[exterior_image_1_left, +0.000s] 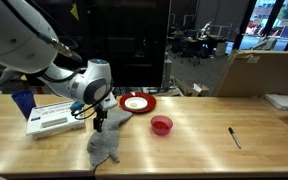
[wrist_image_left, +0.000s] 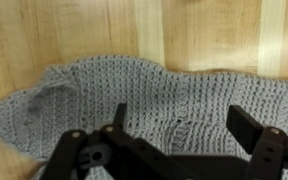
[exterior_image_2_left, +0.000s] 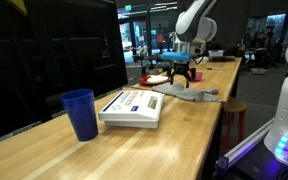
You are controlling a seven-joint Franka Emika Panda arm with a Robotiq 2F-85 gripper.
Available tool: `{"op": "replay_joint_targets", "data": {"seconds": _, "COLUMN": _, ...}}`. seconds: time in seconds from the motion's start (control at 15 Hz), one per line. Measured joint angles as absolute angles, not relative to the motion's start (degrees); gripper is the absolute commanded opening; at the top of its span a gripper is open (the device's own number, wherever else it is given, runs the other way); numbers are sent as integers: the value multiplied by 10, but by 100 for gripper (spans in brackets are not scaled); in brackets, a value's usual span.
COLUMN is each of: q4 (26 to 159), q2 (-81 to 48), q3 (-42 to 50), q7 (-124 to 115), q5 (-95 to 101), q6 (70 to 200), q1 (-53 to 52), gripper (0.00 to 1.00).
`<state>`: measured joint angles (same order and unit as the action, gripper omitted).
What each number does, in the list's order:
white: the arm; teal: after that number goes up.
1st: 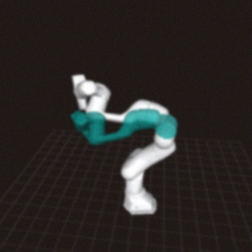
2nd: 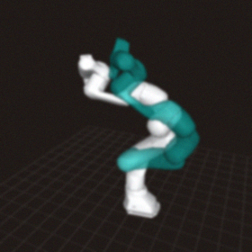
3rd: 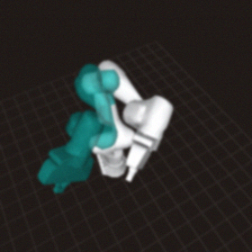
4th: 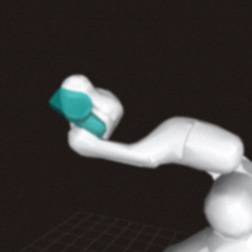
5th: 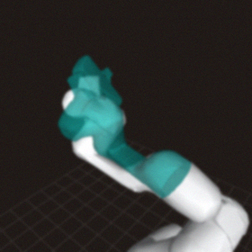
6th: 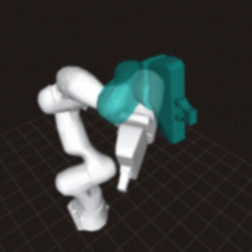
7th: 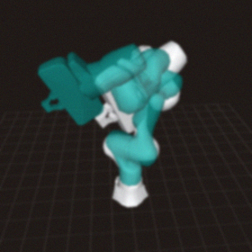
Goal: Move the pink bowl to the left and use the grey cloth to wipe the table
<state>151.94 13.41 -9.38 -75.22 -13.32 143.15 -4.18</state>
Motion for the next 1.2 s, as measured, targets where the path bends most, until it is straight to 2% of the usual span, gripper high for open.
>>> {"op": "replay_joint_targets", "data": {"seconds": 0.87, "q4": 1522, "q2": 99, "q3": -77, "q7": -737, "q5": -136, "q6": 1396, "q1": -41, "gripper": 100}}
{"op": "replay_joint_targets", "data": {"seconds": 0.93, "q4": 1522, "q2": 98, "q3": -75, "q7": -736, "q5": -136, "q6": 1394, "q1": -41, "gripper": 98}}
{"op": "replay_joint_targets", "data": {"seconds": 1.0, "q4": 1521, "q2": 97, "q3": -73, "q7": -734, "q5": -136, "q6": 1392, "q1": -41, "gripper": 75}}
{"op": "replay_joint_targets", "data": {"seconds": 1.13, "q4": 1519, "q2": 95, "q3": -69, "q7": -725, "q5": -139, "q6": 1387, "q1": -41, "gripper": 71}}
{"op": "replay_joint_targets", "data": {"seconds": 1.2, "q4": 1517, "q2": 94, "q3": -67, "q7": -719, "q5": -144, "q6": 1384, "q1": -41, "gripper": 65}}
